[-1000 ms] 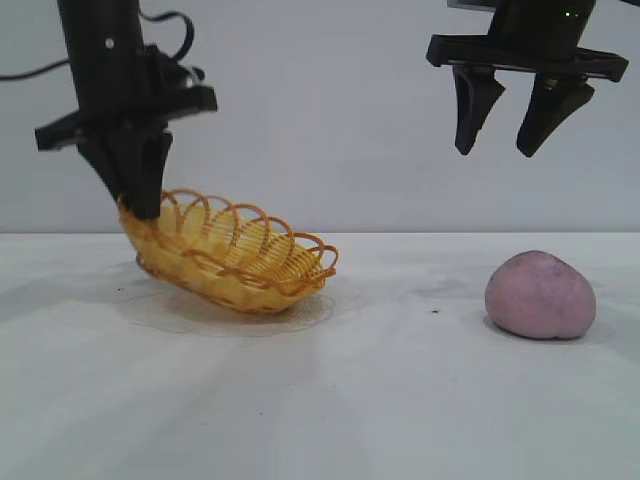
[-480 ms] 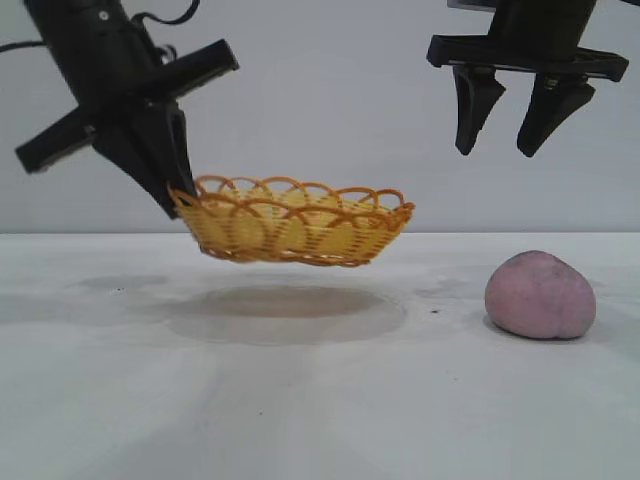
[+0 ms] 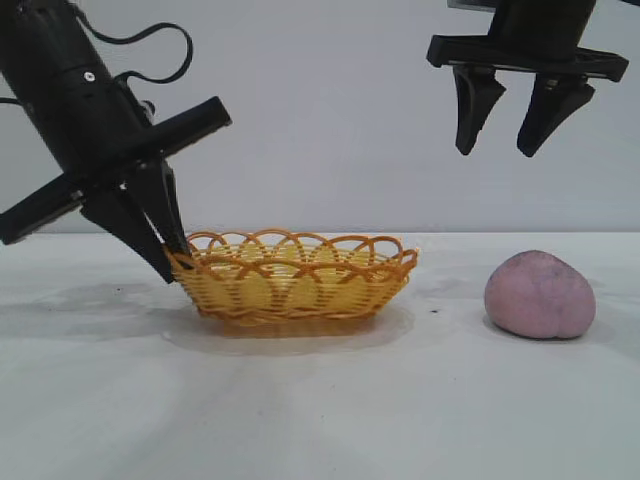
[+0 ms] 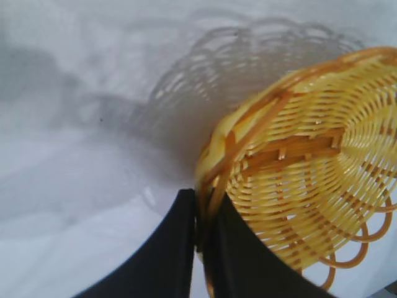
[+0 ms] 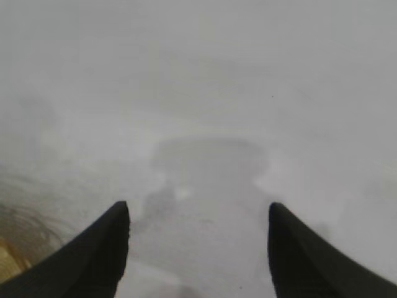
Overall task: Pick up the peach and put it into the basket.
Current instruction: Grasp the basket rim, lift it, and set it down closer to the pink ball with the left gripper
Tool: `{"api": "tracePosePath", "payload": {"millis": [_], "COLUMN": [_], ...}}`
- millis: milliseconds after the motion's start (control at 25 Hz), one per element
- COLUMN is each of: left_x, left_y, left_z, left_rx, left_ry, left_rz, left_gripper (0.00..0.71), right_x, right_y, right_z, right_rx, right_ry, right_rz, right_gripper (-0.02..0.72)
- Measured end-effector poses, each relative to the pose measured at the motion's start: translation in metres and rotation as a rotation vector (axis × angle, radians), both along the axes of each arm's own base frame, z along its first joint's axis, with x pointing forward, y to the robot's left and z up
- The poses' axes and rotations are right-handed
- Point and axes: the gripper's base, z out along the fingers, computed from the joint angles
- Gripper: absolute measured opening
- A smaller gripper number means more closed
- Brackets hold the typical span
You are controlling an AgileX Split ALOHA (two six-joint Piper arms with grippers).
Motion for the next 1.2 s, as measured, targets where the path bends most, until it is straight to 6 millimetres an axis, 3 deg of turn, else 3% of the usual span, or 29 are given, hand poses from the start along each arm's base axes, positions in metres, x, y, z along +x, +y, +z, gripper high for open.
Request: {"api": "tracePosePath", "payload": {"millis": [160, 200, 240, 600, 680, 1200], "left_x": [0.001, 0.001, 0.001, 0.0, -0.001, 0.028], "left_y": [0.0, 0.0, 0.0, 0.0, 0.001, 0.017], "left_z": [-0.001, -0.001, -0.001, -0.001, 0.0, 0.063], "left_rx": [0.002, 0.003, 0.003, 0.002, 0.014, 0.309], "left_ry": [-0.009, -0.01, -0.011, -0.003, 0.006, -0.222], "left_rz": [0.005, 0.005, 0.004, -0.003, -0.035, -0.268], "left_gripper": [0.0, 0.061, 0.061, 0.498, 0.559, 0.549], "right_x": [0.0, 0.0, 0.0, 0.0, 0.0, -0.001], "right_y": [0.0, 0.0, 0.0, 0.0, -0.001, -0.001], "right_z": [0.0, 0.0, 0.0, 0.0, 0.0, -0.001], "right_rx": [0.0, 0.0, 0.0, 0.001, 0.001, -0.003], "right_ry": [0.0, 0.0, 0.0, 0.0, 0.001, 0.013], "right_rz": [0.0, 0.0, 0.0, -0.002, -0.003, -0.003], "right_gripper": [0.458, 0.458, 0.458, 0.458, 0.458, 0.458]}}
